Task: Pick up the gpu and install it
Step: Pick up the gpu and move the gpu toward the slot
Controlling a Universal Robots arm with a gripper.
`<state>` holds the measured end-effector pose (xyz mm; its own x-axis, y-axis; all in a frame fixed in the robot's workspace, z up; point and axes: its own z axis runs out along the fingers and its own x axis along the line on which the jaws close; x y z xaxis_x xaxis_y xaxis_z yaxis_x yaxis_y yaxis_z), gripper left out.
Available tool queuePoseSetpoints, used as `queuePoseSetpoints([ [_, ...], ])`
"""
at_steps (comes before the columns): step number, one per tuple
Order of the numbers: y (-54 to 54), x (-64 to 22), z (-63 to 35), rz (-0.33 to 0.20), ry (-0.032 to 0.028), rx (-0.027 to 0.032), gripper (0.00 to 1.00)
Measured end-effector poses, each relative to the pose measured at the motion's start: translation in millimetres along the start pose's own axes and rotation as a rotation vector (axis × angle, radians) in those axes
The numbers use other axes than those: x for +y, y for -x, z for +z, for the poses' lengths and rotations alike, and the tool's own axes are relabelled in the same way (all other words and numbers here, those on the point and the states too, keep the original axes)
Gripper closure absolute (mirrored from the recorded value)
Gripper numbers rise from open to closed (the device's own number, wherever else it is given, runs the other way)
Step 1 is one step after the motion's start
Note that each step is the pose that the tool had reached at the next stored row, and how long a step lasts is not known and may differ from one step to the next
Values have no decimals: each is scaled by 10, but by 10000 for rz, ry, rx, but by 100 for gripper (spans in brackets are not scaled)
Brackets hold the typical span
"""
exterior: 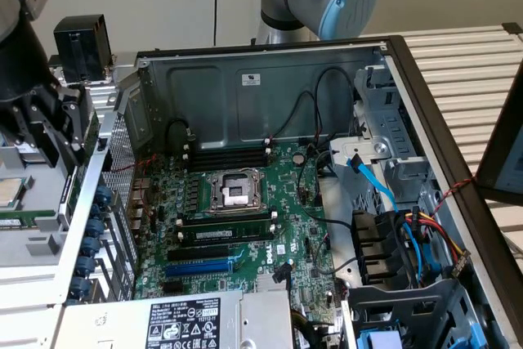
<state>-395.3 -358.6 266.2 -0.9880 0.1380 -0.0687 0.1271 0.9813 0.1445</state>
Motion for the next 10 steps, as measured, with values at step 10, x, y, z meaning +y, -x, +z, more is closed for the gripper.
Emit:
queuePoseSetpoints([
  [10,-7,-38,133,31,332,44,52],
])
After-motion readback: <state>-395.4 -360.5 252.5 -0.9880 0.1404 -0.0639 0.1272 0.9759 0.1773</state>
